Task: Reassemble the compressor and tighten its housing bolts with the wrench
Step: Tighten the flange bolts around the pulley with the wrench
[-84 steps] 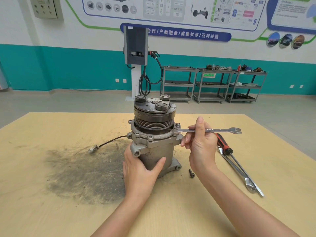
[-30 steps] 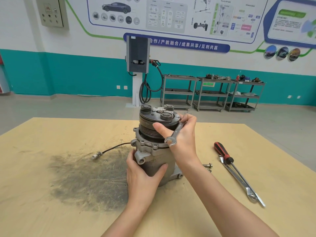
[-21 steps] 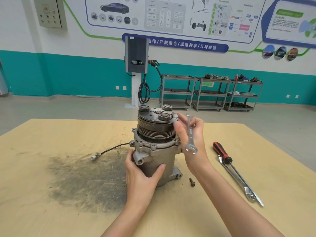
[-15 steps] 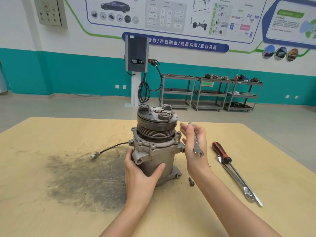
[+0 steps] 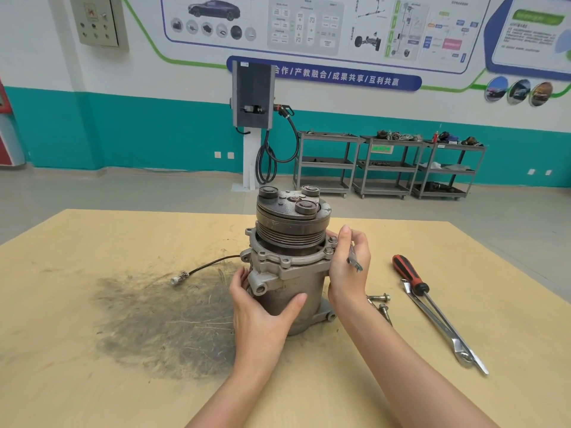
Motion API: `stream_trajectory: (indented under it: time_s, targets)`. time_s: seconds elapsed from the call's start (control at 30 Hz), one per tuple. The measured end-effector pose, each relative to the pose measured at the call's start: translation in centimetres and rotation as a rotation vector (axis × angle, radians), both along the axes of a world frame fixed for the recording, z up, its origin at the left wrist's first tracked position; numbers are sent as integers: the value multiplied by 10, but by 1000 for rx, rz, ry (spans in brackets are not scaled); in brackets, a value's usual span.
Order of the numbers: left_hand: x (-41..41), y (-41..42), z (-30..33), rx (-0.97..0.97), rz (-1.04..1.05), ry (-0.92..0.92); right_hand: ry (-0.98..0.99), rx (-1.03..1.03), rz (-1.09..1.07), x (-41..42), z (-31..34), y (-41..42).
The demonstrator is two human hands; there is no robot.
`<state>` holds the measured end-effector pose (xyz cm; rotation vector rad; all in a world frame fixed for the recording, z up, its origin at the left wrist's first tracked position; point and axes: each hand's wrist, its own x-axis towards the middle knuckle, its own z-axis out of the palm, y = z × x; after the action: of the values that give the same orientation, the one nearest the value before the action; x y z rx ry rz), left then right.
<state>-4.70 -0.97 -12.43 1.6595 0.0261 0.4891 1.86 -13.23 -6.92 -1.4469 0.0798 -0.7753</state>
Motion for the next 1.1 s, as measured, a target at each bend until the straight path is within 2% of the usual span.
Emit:
stream_trajectory:
  time_s: [0.1,0.2,0.37,0.5,0.63,0.83,1.1]
  targets:
    - [-2,0,1,-32,-21,-7,1,-60,-75,6,-4,-2]
    - [-5,0,5,-72,-34,-14,50,-3,-46,16,-4,-7]
    - [-11,-1,8,-38,-13,-30,125,164,181,30,8,-24]
    - [-13,-3,13,62,87,-39,140,255,348,37,11,-33]
    - [-15,-4,12,251,68,-131,182,248,398,39,15,-33]
    - [-8,1,12,239,20,-63,251,180,519,44,19,-26]
    - [-7,3,10,309,121,-82,275,85,665,53,19,-25]
